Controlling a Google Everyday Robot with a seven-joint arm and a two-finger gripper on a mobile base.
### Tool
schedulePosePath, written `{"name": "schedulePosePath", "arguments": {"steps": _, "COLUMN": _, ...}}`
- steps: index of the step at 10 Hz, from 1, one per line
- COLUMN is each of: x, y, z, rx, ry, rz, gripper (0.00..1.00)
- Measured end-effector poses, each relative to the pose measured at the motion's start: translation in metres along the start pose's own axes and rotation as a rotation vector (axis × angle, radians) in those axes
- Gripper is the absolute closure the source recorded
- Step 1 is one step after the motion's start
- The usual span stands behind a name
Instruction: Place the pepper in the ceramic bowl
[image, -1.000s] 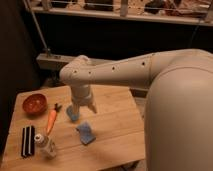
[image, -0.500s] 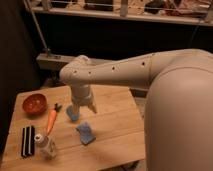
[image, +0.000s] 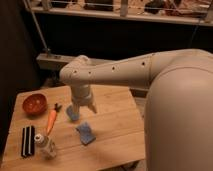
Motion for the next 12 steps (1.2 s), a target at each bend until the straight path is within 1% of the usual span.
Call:
{"name": "schedulePosePath", "arguments": {"steps": 11, "x": 0.0000, "y": 0.0002, "z": 0.0000, "rx": 0.001, "ry": 0.000, "rz": 0.000, "gripper": 0.35}}
{"name": "schedulePosePath", "arguments": {"steps": 12, "x": -0.0002, "y": 0.0003, "z": 0.0006, "rx": 0.015, "ry": -0.002, "rz": -0.001, "gripper": 0.35}}
